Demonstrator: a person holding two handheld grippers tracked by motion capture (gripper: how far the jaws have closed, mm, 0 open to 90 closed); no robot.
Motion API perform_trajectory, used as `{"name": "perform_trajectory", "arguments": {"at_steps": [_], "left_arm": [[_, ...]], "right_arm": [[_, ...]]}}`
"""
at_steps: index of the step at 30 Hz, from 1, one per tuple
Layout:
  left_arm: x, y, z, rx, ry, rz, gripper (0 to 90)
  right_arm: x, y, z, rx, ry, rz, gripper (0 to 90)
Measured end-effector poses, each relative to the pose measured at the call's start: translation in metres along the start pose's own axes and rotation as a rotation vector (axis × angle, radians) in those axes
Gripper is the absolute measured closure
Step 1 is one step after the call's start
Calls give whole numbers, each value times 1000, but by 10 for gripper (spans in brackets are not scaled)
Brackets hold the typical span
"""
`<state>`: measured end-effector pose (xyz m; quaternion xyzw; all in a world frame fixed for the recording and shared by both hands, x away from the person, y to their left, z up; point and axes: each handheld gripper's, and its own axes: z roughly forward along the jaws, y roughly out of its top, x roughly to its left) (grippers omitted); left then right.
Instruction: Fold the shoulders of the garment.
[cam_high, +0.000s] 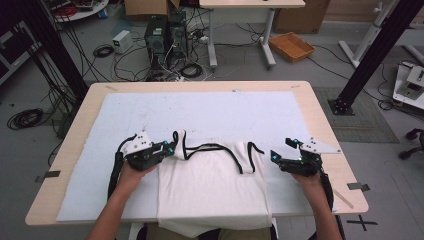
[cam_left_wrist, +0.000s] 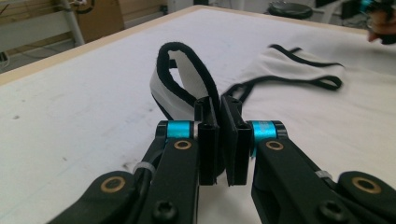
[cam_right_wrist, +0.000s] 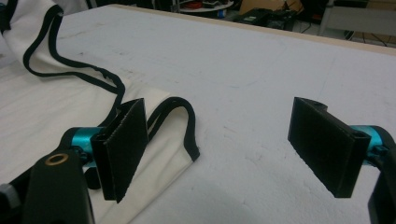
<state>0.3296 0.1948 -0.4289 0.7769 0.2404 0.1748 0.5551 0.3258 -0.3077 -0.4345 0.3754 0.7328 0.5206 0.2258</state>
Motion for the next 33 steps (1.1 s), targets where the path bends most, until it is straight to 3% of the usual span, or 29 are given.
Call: {"name": "perform_trajectory", "arguments": {"at_steps": [2,3,6,7,8,10,14,19,22,24,26,27,30,33], "left_arm": [[-3,-3,-3,3,-23,-6,812],[-8,-7,-8,13,-39,-32,812],[-11,-11,-18,-26,-39,-102,582],[-11,-11,-18,-26,-39,-102,533],[-15,-18,-26,-53,11,-114,503],[-18,-17,-26,-12,36,-82,466],[-22,-15,-25,26,91,-52,424],[-29,-15,-21,122,80,-4,389],[-28,-17,-12,226,141,-26,413],[-27,-18,-7,240,123,-34,648],[-29,-18,-5,233,111,-12,801],[-33,-15,-5,214,96,15,801],[-38,-12,-6,158,40,21,820],[-43,-9,-6,100,-68,16,815]], "right_arm": [[0,0,0,0,1,-4,199],[1,0,1,3,2,-2,199],[2,0,3,13,10,-3,199],[2,0,3,13,10,-3,199],[5,0,4,14,18,-11,199],[8,1,5,21,25,-16,199],[20,6,10,48,48,-55,199],[40,8,17,100,115,-119,203],[46,7,21,129,140,-144,205],[47,6,21,133,143,-140,205],[46,5,21,133,141,-135,205],[45,5,20,131,139,-126,205],[42,4,19,132,131,-111,205],[41,3,20,134,133,-108,205]]}}
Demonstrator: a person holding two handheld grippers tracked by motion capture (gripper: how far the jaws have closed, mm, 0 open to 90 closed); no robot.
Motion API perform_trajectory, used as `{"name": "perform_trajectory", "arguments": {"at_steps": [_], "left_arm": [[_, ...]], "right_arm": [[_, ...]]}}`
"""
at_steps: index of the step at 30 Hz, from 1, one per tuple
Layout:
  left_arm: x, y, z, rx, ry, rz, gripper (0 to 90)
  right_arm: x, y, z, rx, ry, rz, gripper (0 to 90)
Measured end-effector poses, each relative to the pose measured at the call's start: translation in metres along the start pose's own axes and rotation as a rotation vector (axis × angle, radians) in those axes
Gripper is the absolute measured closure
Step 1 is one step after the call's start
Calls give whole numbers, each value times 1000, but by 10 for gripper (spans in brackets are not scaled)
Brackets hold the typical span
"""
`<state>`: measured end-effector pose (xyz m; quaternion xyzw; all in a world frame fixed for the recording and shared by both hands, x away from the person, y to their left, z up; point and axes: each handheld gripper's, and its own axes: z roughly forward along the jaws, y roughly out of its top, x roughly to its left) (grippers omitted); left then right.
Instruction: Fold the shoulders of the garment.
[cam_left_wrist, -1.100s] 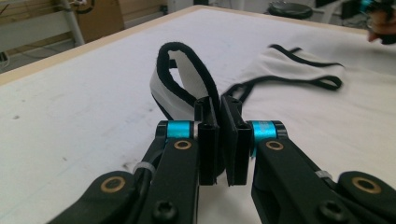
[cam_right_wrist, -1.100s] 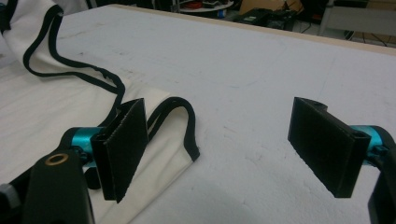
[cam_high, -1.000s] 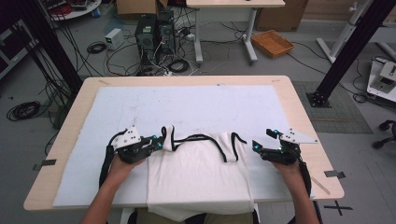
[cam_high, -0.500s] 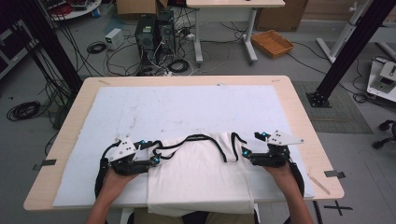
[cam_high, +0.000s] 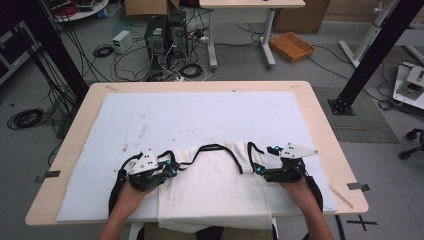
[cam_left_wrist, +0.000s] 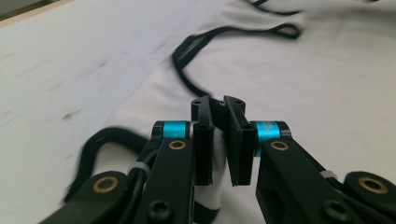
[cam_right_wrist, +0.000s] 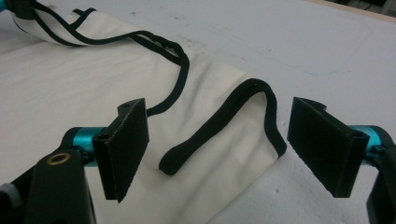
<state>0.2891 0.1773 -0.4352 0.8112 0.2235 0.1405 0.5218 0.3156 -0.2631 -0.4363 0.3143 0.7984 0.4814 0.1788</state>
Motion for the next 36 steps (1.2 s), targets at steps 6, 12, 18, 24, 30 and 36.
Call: {"name": "perform_trajectory", "arguments": {"at_steps": [6,12,18,24,30,36], "left_arm": [[1,5,-7,-46,14,-64,419],[4,0,-13,-37,29,-80,416],[-7,-4,2,95,-49,-6,417],[-11,-6,10,213,-2,45,802],[6,-2,-22,-11,-40,-70,842],[10,-7,-34,-72,-108,-100,838]], "right_arm": [[5,3,1,2,18,-13,205],[25,7,5,66,132,-129,466],[41,4,28,230,71,-275,700],[39,8,22,209,66,-265,875],[41,16,-8,44,125,-194,874],[48,15,-23,25,104,-210,871]]}}
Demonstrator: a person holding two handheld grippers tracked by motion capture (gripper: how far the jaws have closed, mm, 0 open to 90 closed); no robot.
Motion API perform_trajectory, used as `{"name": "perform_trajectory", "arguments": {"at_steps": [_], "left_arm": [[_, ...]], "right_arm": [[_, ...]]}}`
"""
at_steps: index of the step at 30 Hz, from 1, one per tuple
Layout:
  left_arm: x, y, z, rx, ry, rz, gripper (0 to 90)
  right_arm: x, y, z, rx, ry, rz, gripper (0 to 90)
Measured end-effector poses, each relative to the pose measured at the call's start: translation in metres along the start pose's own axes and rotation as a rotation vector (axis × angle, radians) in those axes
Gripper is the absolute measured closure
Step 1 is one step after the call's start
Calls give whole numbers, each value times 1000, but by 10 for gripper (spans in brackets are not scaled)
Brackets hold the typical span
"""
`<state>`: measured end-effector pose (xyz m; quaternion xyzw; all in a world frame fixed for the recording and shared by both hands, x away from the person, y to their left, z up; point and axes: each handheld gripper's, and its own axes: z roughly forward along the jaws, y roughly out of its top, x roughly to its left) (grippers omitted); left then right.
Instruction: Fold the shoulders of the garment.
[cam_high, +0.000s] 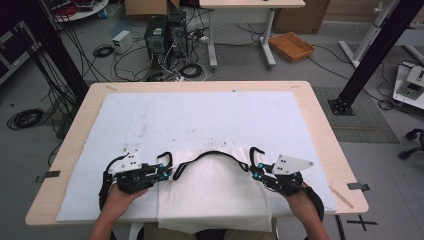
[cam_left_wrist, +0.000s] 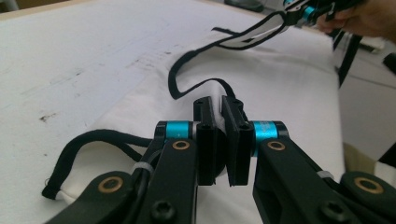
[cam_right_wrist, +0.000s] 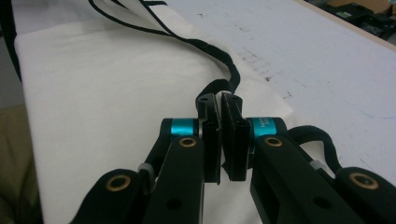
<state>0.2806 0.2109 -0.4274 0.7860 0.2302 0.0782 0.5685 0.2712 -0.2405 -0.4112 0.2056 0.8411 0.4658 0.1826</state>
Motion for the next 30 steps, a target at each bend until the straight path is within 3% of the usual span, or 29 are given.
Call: {"name": "perform_trajectory", "arguments": {"at_steps": [1,3,4,6,8,10,11,12,13,14,16,18,20,22,26,30], "left_arm": [[-2,-2,1,13,-50,1,838],[-1,-1,2,3,-19,-35,574],[1,-1,2,-7,3,-60,467],[4,-1,0,-33,53,-75,439],[6,-3,-2,-51,115,-88,436],[8,-4,-4,-70,169,-99,423],[8,-4,-4,-70,169,-99,422],[9,-6,-7,-92,212,-107,422],[10,-6,-9,-105,234,-112,397],[11,-7,-11,-114,255,-115,382],[12,-9,-15,-136,290,-122,364],[15,-10,-19,-160,316,-143,331],[17,-12,-21,-178,335,-157,294],[18,-14,-23,-184,344,-160,280],[17,-15,-25,-187,356,-147,265],[13,-14,-27,-188,370,-114,265]], "right_arm": [[0,0,0,0,0,0,870],[-1,-5,-4,50,89,44,737],[-1,-6,-4,58,101,54,733],[-2,-10,-3,44,70,75,678],[-5,-10,4,55,41,72,676],[-4,-11,16,100,44,51,683],[-4,-11,16,100,44,51,683],[-3,-12,22,136,38,35,692],[-2,-15,33,214,40,15,698],[-2,-18,36,253,47,-5,700],[-2,-19,33,246,73,11,681],[-4,-20,28,209,58,23,562],[-8,-21,23,145,-1,64,394],[-13,-22,17,89,-62,117,289],[-21,-25,5,17,-167,190,211],[-27,-27,-3,-26,-185,237,211]]}}
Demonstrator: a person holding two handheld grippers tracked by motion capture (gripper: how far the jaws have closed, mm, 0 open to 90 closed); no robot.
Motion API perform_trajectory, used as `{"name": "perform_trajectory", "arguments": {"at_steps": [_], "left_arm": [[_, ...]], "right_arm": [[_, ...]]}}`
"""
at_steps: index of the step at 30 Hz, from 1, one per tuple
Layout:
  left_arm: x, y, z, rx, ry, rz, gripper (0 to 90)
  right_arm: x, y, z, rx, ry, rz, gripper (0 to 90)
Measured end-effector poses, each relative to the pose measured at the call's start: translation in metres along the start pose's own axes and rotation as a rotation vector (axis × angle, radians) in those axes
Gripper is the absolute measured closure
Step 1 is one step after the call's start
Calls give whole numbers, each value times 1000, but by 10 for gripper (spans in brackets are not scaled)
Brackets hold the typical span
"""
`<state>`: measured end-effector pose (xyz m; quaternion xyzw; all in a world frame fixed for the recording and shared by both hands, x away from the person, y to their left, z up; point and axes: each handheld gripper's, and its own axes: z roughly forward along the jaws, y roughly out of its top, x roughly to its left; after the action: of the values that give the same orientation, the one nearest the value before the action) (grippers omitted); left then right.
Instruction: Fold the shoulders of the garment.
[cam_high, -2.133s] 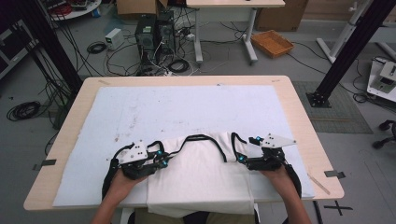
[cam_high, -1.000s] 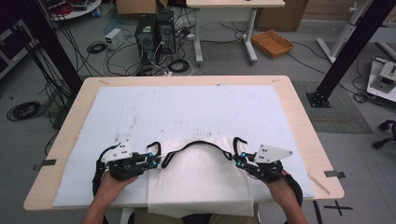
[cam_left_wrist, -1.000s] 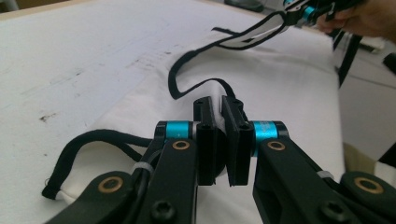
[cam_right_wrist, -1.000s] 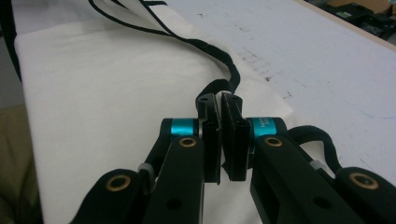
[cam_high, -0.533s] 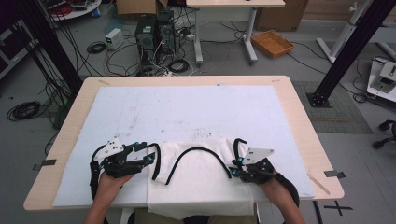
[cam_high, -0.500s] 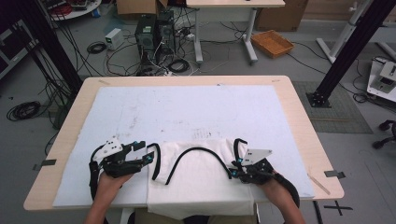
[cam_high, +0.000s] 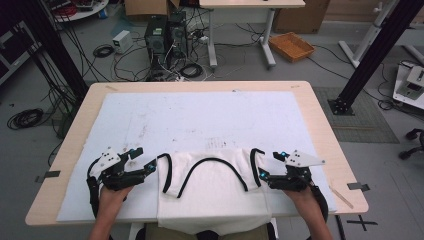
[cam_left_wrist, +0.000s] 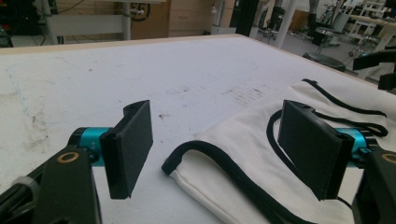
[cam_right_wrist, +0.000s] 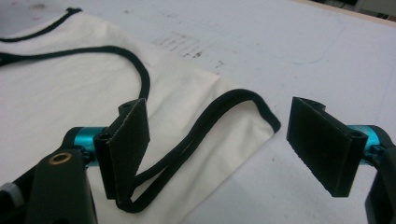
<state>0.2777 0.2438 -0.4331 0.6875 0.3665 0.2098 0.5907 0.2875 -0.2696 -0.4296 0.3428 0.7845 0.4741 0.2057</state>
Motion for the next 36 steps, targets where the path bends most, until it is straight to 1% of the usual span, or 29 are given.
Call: {"name": "perform_trajectory", "arguments": {"at_steps": [3,5,7,9,13,16,19,21,22,24,27,29,32,34,36], "left_arm": [[-1,0,-2,-11,2,8,265],[-1,-1,-2,-14,6,8,265],[-1,-1,-1,-17,8,2,265],[0,-2,1,-8,8,9,265],[0,-1,5,-10,7,8,265],[-1,0,7,-21,11,11,265],[-2,1,8,-31,10,17,265],[-2,1,7,-36,7,13,265],[-2,1,6,-35,7,17,265],[-2,1,5,-36,6,21,265],[1,2,5,-47,15,7,265],[2,3,6,-46,23,8,265],[1,3,7,-42,23,11,265],[0,4,10,-38,25,9,265],[-1,5,12,-21,26,14,265]], "right_arm": [[-2,2,-1,-23,2,23,211],[-2,2,-1,-28,-1,25,211],[-3,1,-1,-24,-4,29,211],[-4,0,0,-16,-10,26,211],[-7,-2,3,-9,-10,29,211],[-8,-4,-2,-13,-21,33,211],[-10,-7,-10,-29,-42,36,211],[-12,-8,-14,-40,-57,43,211],[-13,-8,-15,-43,-63,54,211],[-13,-8,-15,-44,-68,57,211],[-12,-7,-15,-48,-77,56,211],[-11,-8,-16,-44,-80,43,211],[-11,-10,-18,-39,-81,49,211],[-12,-10,-18,-42,-82,45,211],[-13,-9,-17,-36,-79,50,211]]}}
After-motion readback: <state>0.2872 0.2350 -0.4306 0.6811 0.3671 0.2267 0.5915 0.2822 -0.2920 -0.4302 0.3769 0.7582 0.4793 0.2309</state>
